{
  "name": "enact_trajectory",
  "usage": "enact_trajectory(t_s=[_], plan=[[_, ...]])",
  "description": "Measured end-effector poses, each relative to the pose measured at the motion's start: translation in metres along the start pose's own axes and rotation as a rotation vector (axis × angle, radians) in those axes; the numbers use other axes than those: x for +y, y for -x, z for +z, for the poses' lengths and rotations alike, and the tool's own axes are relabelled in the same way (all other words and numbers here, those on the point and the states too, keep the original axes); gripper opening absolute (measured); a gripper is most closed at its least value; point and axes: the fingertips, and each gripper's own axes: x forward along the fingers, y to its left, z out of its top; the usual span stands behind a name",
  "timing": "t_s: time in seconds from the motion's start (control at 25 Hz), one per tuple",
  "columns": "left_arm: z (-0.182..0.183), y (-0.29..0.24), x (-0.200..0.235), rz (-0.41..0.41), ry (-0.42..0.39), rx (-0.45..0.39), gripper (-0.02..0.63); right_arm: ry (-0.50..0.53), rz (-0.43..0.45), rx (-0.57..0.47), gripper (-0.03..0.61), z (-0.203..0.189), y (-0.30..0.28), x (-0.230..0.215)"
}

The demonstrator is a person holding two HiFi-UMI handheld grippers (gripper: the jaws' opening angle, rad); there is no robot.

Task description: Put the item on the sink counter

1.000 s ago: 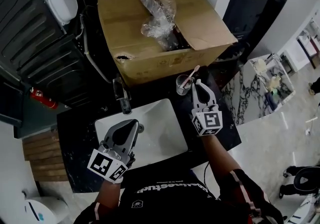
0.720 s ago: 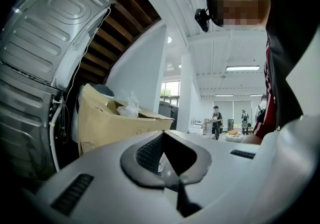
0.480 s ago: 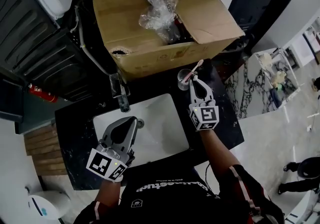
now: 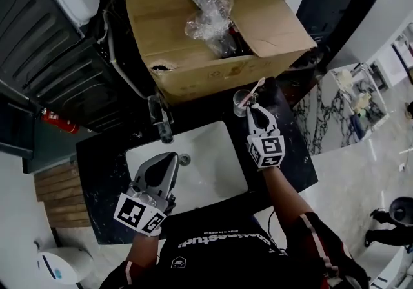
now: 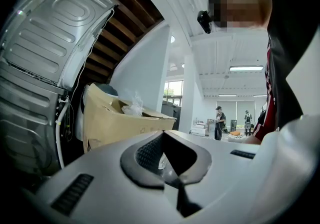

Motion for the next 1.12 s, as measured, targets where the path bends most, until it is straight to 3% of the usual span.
enact_trajectory(t_s=[0.12, 0.2, 0.36, 0.72, 0.92, 1.12], plan=[[0.001, 0.008, -0.002, 0.002, 0.002, -0.006, 0.015, -0.006, 0.012, 0.028, 0.053, -0.002, 0.005, 0.002], [0.003, 0.013, -0.003, 0.005, 0.000, -0.016, 0.015, -0.013, 0.020, 0.038, 0.112, -0.002, 0.009, 0.004], [0.011, 0.023, -0.007, -0.001, -0.010, -0.043, 0.015, -0.030, 0.025, 0.059, 0.156, -0.003, 0.023, 0.009], [0.029, 0.037, -0.015, -0.017, -0.028, -0.116, 0.015, -0.035, 0.059, 0.050, 0.169, 0.012, 0.081, 0.033], [0.039, 0.041, -0.024, -0.030, -0.061, -0.132, 0.015, -0.017, 0.170, -0.047, 0.166, 0.061, 0.108, 0.084], [0.044, 0.047, -0.034, -0.035, -0.102, -0.134, 0.015, 0.022, 0.383, -0.143, 0.106, 0.116, 0.134, 0.156]])
